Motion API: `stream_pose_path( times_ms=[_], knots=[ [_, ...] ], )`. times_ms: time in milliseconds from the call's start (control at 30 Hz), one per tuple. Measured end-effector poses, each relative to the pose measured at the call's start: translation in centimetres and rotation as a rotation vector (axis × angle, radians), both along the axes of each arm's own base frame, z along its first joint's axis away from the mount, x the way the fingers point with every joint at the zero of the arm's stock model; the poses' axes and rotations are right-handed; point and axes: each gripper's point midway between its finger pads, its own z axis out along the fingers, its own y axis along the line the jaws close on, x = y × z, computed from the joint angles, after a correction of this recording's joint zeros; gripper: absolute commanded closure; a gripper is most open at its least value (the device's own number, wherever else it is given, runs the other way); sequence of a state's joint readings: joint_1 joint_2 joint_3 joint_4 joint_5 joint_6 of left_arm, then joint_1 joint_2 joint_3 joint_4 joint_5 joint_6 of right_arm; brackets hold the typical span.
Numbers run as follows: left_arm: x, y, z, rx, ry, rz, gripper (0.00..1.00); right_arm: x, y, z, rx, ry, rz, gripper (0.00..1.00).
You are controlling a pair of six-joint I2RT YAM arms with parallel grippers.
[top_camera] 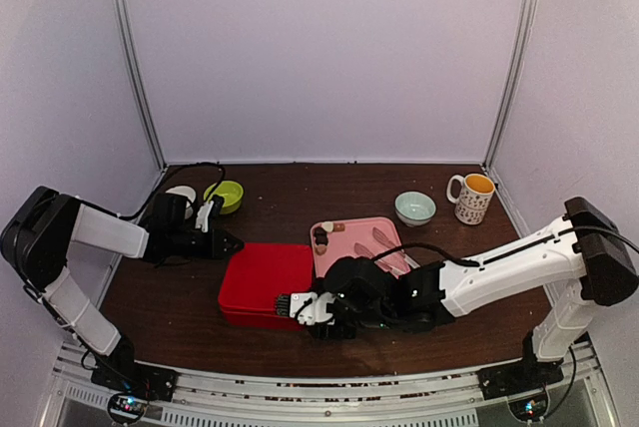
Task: Pack the chocolate
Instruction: Press the box lid onto the packing box.
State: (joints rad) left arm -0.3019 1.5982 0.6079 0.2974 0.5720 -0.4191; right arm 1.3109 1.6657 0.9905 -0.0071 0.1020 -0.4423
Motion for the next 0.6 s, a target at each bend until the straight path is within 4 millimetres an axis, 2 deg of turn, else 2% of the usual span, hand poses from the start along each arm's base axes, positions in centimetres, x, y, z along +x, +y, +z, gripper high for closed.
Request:
stream_pose_path(
  times_ms=[200, 467, 600],
  knots=[
    [0.0, 0.0, 0.0, 0.003, 0.000, -0.001, 0.77, -0.7, 0.1, -3.0, -0.129, -0.080, 0.054, 0.40],
    [0.0, 0.0, 0.0, 0.007, -0.003, -0.003, 0.78, -0.4, 0.6, -3.6, -0.174, -0.190, 0.052, 0.43],
    [0.0, 0.0, 0.0, 0.008, -0.004, -0.004, 0.78, 0.0, 0.8, -4.3, -0.199, -0.244, 0.044, 0.48]
  ],
)
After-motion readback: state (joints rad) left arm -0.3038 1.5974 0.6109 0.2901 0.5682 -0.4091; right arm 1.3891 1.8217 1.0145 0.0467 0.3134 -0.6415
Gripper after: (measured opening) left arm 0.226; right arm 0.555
